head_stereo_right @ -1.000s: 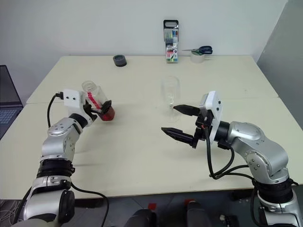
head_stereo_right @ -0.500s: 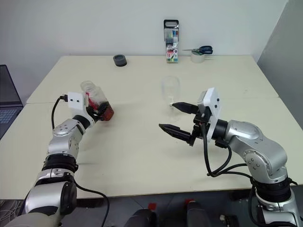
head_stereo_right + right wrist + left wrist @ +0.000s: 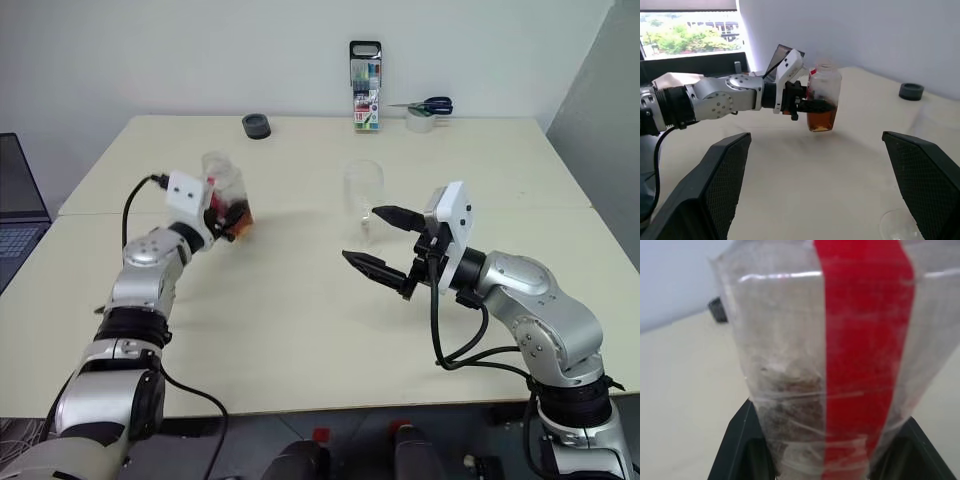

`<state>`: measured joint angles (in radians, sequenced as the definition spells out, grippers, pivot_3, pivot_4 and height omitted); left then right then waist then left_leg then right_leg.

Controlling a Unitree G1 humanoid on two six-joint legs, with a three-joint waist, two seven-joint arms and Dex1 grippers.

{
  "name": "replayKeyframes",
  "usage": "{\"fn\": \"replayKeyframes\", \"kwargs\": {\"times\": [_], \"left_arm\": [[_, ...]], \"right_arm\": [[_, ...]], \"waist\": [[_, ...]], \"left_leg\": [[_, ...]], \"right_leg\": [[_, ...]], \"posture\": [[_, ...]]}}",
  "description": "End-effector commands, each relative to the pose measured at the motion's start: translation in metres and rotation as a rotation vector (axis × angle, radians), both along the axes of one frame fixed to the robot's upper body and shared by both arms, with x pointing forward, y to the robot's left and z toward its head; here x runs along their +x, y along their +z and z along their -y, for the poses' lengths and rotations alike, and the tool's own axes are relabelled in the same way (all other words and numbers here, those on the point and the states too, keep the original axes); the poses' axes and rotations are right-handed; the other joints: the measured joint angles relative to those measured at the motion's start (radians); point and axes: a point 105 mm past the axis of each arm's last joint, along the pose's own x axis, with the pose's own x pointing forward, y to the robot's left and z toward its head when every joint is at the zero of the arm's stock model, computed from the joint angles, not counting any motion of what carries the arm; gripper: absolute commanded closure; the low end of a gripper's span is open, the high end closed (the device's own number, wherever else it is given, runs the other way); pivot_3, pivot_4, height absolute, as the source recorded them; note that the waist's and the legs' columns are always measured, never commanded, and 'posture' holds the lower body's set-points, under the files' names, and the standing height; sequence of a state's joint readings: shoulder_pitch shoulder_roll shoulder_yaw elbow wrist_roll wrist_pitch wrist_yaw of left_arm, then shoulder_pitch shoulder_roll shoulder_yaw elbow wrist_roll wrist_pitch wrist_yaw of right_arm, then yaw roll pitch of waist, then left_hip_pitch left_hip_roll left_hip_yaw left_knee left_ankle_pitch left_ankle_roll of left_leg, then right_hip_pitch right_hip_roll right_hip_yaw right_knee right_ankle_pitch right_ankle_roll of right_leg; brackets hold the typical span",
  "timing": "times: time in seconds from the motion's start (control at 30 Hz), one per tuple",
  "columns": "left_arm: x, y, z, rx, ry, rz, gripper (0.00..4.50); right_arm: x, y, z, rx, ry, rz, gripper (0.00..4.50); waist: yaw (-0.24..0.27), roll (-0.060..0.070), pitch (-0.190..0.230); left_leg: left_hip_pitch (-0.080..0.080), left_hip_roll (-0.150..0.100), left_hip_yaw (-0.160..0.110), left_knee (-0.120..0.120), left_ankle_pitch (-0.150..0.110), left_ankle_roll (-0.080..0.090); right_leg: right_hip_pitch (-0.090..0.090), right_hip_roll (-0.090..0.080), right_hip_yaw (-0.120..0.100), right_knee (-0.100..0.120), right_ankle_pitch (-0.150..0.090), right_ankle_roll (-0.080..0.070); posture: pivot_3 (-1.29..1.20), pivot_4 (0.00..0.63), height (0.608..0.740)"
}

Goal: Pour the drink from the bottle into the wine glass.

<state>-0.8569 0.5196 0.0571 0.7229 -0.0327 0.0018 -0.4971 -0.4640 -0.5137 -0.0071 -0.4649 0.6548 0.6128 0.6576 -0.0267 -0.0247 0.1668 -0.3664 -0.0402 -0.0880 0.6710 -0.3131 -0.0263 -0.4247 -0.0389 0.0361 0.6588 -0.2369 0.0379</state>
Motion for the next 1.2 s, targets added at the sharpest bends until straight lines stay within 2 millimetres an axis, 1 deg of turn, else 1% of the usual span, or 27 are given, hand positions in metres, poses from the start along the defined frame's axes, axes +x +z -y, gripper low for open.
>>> {"fn": "replayKeyframes", "kwargs": {"times": [0.03,0.1,0.17,0.23,0.33,0.4,0.47,0.53,0.57,0.67,0.97,1.2], "left_arm": [[0.002,0.064,0.029,0.162,-0.102,0.181,2.76],[0.004,0.070,0.037,0.227,-0.134,0.196,2.76],[0.007,0.075,0.054,0.297,-0.194,0.208,2.76],[0.008,0.078,0.065,0.349,-0.233,0.220,2.76],[0.007,0.082,0.079,0.419,-0.284,0.245,2.76],[0.007,0.085,0.084,0.452,-0.302,0.263,2.76],[0.008,0.088,0.090,0.527,-0.313,0.288,2.76],[0.009,0.091,0.093,0.573,-0.315,0.305,2.76],[0.010,0.093,0.094,0.581,-0.312,0.311,2.76],[0.012,0.098,0.097,0.612,-0.302,0.326,2.76],[0.015,0.101,0.111,0.743,-0.308,0.373,2.76],[0.016,0.106,0.121,0.792,-0.297,0.414,2.76]], "right_arm": [[0.009,0.021,0.009,0.043,-0.073,0.106,0.00],[0.013,0.020,0.010,0.041,-0.090,0.116,0.00],[0.019,0.017,0.010,0.050,-0.122,0.125,0.00],[0.022,0.016,0.009,0.068,-0.144,0.131,0.00],[0.022,0.016,0.005,0.089,-0.153,0.141,0.00],[0.021,0.017,0.002,0.094,-0.154,0.147,0.00],[0.020,0.018,0.000,0.099,-0.158,0.153,0.00],[0.020,0.018,0.000,0.104,-0.166,0.157,0.00],[0.020,0.019,-0.001,0.107,-0.169,0.158,0.00],[0.020,0.019,-0.001,0.112,-0.173,0.159,0.00],[0.021,0.022,-0.007,0.130,-0.175,0.166,0.00],[0.021,0.026,-0.006,0.137,-0.188,0.182,0.00]], "waist": [[0.000,0.000,0.000],[0.000,0.000,0.000],[0.000,0.000,0.000],[-0.003,0.000,0.000],[-0.006,0.000,0.000],[-0.005,0.000,0.000],[-0.004,0.000,0.000],[-0.004,0.000,0.000],[-0.004,0.000,0.000],[-0.003,0.000,0.000],[-0.004,0.000,0.000],[-0.004,0.000,0.000]], "left_leg": [[0.000,0.000,0.000,0.000,0.000,0.000],[0.000,0.000,0.001,0.000,0.000,0.000],[0.000,0.000,0.002,0.000,0.000,0.000],[0.000,0.000,0.003,-0.001,0.000,0.000],[0.000,0.000,0.004,-0.001,0.000,0.000],[-0.001,0.000,0.005,-0.001,0.000,0.000],[-0.004,0.000,0.005,0.001,0.000,0.000],[-0.015,-0.001,0.004,0.007,0.000,0.000],[-0.017,-0.001,0.004,0.008,0.000,0.000],[-0.017,-0.001,0.004,0.008,0.000,0.000],[-0.017,-0.002,0.004,0.008,0.000,0.000],[-0.017,-0.002,0.004,0.008,0.000,0.000]], "right_leg": [[0.000,0.000,0.000,0.000,0.000,0.000],[0.000,0.001,0.000,0.000,0.000,0.000],[0.000,0.000,0.001,0.000,0.000,0.000],[-0.001,0.001,0.002,0.000,0.000,0.000],[-0.002,0.001,0.003,0.001,0.000,0.000],[-0.004,0.001,0.003,0.002,0.000,0.000],[-0.008,0.001,0.003,0.003,0.000,0.000],[-0.017,0.001,0.003,0.007,0.000,0.000],[-0.019,0.001,0.002,0.007,0.000,0.000],[-0.019,0.001,0.003,0.007,0.000,0.001],[-0.019,0.001,0.002,0.007,0.000,0.001],[-0.019,0.001,0.002,0.007,0.000,0.001]], "posture": [[0.00,0.150,0.740],[0.00,0.150,0.740],[0.00,0.150,0.740],[0.00,0.150,0.740],[0.00,0.150,0.740],[0.00,0.150,0.740],[0.00,0.150,0.740],[0.00,0.150,0.740],[0.00,0.150,0.740],[0.00,0.150,0.740],[0.00,0.150,0.740],[0.00,0.150,0.740]]}}
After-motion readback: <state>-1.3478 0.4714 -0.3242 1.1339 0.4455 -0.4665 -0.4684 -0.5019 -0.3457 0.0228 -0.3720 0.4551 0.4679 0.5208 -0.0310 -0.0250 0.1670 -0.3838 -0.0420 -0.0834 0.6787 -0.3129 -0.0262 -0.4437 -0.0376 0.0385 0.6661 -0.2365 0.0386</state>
